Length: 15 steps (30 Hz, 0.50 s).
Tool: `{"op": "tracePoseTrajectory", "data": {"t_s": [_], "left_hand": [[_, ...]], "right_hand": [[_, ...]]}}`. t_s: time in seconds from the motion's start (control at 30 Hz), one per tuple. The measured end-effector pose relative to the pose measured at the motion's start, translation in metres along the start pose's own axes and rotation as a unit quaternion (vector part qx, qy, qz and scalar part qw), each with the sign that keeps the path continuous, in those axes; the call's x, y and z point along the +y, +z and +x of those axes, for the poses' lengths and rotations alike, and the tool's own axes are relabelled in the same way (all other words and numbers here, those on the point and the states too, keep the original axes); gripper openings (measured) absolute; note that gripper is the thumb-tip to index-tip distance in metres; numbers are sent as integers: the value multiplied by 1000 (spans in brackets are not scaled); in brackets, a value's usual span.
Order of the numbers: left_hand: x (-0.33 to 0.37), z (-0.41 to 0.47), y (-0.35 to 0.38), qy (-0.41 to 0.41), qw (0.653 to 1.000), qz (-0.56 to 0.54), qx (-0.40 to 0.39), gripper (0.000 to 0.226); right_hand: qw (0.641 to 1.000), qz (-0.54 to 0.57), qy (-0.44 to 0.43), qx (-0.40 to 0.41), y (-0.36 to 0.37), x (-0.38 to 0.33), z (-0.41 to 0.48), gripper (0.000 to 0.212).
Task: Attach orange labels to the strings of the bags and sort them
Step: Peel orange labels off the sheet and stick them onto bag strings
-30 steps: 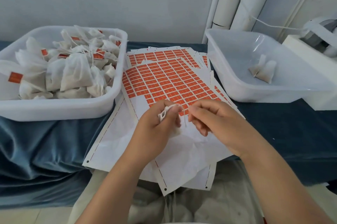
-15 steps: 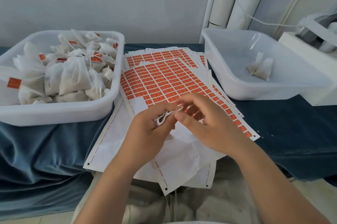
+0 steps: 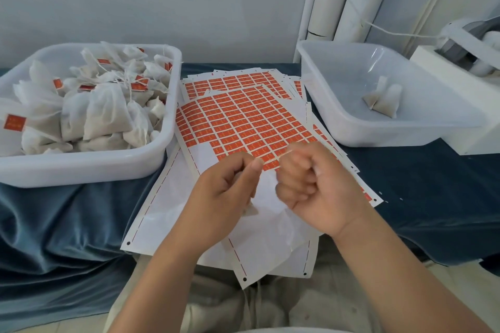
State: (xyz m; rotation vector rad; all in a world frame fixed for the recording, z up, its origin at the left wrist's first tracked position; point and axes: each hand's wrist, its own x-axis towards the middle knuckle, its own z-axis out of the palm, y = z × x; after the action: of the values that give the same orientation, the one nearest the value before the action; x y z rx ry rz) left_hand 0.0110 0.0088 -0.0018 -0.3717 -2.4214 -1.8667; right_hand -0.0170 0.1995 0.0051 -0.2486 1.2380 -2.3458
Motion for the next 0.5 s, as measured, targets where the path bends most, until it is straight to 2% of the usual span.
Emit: {"op": "tracePoseTrajectory", "data": {"t_s": [0.03, 0.1, 0.27, 0.33, 0.4, 0.47, 0.5], "left_hand": [[0, 1, 0, -15, 1000, -10, -2, 37], [1, 2, -1, -37, 999, -32, -11, 38], [0, -3, 4, -14, 999, -46, 10, 44], [0, -3, 8, 1, 999, -45, -2, 41], [1, -3, 13, 5, 998, -56, -15, 38], [3, -3, 16, 19, 997, -72, -20, 32], [3, -4, 16, 32, 997, -74, -20, 29]], "right_hand": [[998, 65, -6, -10, -2, -2, 0, 34], [994, 105, -25, -31, -4, -3, -1, 35], [994, -71, -79, 25, 3, -13, -7, 34], [997, -38, -68, 22, 6, -16, -9, 21], [998, 35, -53, 15, 7, -14, -10, 43], [995, 72, -64, -20, 11, -11, -10, 29], [994, 79, -73, -25, 12, -10, -10, 33]]}}
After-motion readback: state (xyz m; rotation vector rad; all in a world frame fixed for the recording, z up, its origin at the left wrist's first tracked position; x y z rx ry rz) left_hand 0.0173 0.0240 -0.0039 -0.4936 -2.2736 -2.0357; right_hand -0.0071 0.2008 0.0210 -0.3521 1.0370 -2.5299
